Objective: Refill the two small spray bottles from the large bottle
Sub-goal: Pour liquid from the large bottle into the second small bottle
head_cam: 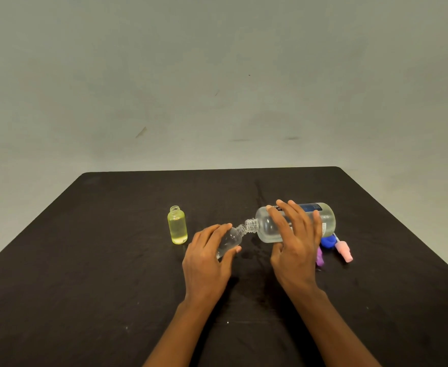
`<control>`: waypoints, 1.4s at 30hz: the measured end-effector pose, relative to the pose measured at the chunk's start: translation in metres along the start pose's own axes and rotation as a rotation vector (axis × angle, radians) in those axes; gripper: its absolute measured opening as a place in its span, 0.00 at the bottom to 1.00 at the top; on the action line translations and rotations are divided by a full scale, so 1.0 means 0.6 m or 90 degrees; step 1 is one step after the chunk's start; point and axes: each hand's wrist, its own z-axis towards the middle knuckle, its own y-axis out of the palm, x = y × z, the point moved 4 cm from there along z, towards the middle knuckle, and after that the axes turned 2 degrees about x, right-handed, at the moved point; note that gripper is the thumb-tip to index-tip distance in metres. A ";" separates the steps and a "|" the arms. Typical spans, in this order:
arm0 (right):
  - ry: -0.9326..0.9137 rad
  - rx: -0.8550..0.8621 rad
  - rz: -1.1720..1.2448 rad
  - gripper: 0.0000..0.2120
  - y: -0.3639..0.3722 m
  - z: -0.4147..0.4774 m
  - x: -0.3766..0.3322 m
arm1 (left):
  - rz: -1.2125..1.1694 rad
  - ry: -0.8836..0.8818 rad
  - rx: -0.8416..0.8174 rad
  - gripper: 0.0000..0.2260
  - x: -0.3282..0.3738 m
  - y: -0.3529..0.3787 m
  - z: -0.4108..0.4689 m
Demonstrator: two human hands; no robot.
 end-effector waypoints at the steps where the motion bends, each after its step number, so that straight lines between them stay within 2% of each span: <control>1: 0.001 0.001 0.001 0.35 0.000 0.000 0.000 | -0.002 0.000 0.001 0.20 0.001 0.000 0.000; 42: 0.001 0.003 -0.002 0.36 0.001 -0.001 0.000 | -0.006 -0.022 -0.011 0.22 0.001 0.000 0.000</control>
